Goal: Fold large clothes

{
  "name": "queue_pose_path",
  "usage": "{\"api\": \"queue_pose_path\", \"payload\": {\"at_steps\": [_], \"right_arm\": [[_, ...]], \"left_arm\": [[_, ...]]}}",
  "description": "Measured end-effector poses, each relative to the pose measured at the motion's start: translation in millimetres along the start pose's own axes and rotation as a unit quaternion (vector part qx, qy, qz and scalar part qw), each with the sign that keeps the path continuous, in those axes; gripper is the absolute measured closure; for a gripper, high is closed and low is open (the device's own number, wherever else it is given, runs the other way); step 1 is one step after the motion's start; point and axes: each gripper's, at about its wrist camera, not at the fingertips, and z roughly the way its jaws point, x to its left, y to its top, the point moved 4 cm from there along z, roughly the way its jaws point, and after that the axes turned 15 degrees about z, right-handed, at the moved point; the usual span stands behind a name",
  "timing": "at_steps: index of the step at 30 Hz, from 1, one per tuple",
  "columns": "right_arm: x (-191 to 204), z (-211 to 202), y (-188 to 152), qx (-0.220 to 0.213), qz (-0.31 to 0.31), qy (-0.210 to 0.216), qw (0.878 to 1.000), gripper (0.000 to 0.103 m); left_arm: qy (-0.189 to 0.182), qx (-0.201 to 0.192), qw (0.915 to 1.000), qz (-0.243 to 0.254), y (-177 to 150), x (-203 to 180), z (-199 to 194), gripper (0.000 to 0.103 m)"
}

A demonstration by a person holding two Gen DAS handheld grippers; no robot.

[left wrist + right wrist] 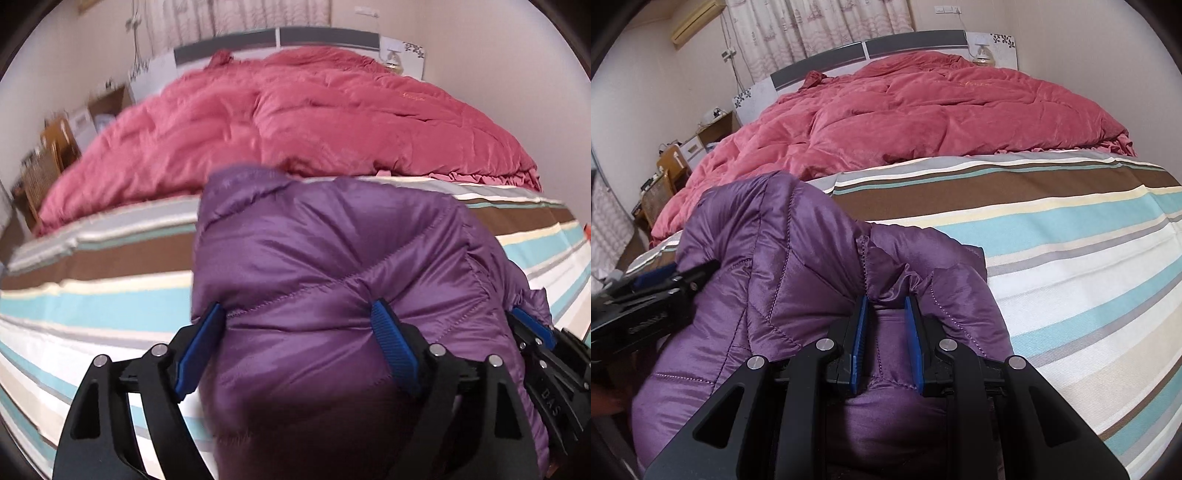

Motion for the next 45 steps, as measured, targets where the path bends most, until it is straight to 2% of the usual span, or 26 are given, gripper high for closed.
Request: {"api": "queue_pose_path", "payload": {"at_steps": [6,10,13,16,22,24,28,30,32,36,37,38,40,45], "right_arm": [[0,6,-2,-0.009,-0.010,-0.004,1.000,0.083],[-1,3,-2,-0.011,-0.015,-0.001,1.000,0.083],[-2,-1,0,-0.002,-0.015,0.014,1.000,0.083],[-5,-18,2,0.010,-0.012,0.036,0.999,0.083],[-21,-72,-12,-0.002,0.021,0.071,0.997,0.083],[-24,-78,-19,-0.001,0.019,0.070,0.997,0.083],[-33,-60,-28,0.017,0.018,0.046,0.999,0.083],[-37,-47,-30,0.025,0.021,0.042,0.999,0.083],[-41,-41,-30,0.026,0.032,0.048,0.998,0.083],[-49,-63,-27,0.013,0.071,0.083,0.994,0.083],[-51,-68,-28,0.010,0.075,0.086,0.993,0.075],[-54,-76,-29,0.003,0.079,0.090,0.993,0.060],[-58,-88,-31,-0.009,0.082,0.086,0.993,0.039],[-62,-98,-35,-0.007,0.082,0.085,0.993,0.039]], "left_arm": [[0.004,-0.006,1.0000,-0.002,-5,-3,9,0.019],[0.021,-0.013,0.9997,0.005,-11,-5,-5,0.019],[0.027,-0.027,0.9992,0.006,-24,-9,-31,0.019],[0.016,-0.054,0.9984,0.006,-38,-11,-60,0.014],[0.000,-0.083,0.9965,0.015,-69,-25,-96,0.014],[0.007,-0.084,0.9962,0.019,-77,-30,-97,0.013],[-0.008,-0.069,0.9976,-0.002,-83,-31,-75,0.013],[0.007,-0.065,0.9978,0.013,-82,-36,-71,0.013],[0.013,-0.060,0.9979,0.022,-81,-38,-73,0.013],[0.002,-0.072,0.9972,0.021,-83,-33,-85,0.012],[0.001,-0.076,0.9969,0.016,-85,-30,-90,0.008],[0.003,-0.077,0.9969,0.012,-87,-28,-93,0.004],[0.007,-0.083,0.9965,-0.008,-90,-19,-101,0.002],[-0.019,-0.075,0.9955,-0.053,-100,3,-103,0.002]]}}
